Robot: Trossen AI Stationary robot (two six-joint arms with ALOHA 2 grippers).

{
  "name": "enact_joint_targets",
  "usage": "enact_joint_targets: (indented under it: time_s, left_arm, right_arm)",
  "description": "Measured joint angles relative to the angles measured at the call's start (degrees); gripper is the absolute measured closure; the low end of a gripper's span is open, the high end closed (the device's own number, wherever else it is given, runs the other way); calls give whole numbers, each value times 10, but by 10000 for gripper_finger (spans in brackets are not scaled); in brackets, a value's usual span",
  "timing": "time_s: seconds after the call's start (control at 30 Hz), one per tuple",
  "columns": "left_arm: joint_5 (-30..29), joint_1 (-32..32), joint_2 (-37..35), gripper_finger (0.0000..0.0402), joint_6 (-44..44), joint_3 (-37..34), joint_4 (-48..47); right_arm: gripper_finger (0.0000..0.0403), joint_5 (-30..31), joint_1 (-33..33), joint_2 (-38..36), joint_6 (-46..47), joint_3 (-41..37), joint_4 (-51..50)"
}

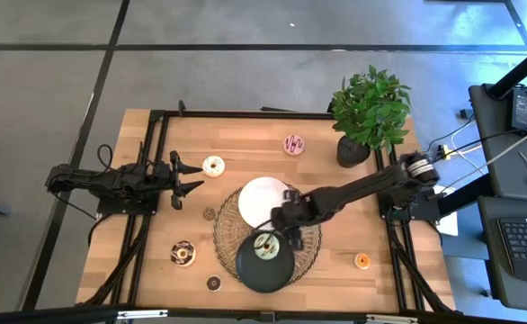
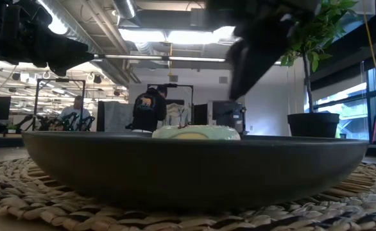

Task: Pick & Place donuts
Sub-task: Put the small blue doughnut on the white plate

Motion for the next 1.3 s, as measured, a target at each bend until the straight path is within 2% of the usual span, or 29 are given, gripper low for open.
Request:
enact_joint_targets:
  time_s: [0.1,0.23,0.5,0.7,0.9,1.1,1.3]
  left_arm:
    - [0,0,0,214,0,0,0]
    - [0,0,0,212,0,0,0]
    - [0,0,0,213,0,0,0]
    - [0,0,0,214,0,0,0]
    - [0,0,0,213,0,0,0]
    - [0,0,0,214,0,0,0]
    - [0,0,0,213,0,0,0]
  right_arm:
    - [193,48,7,-37,37,-22,-64]
    - [193,102,12,-83,95,-106,-61]
    - [193,105,-32,-204,191,-302,22]
    - [193,106,-85,-250,242,-385,54]
    - [193,105,-105,-246,259,-427,72]
    - [193,102,-105,-248,257,-427,76]
    - [193,45,-105,-248,256,-423,96]
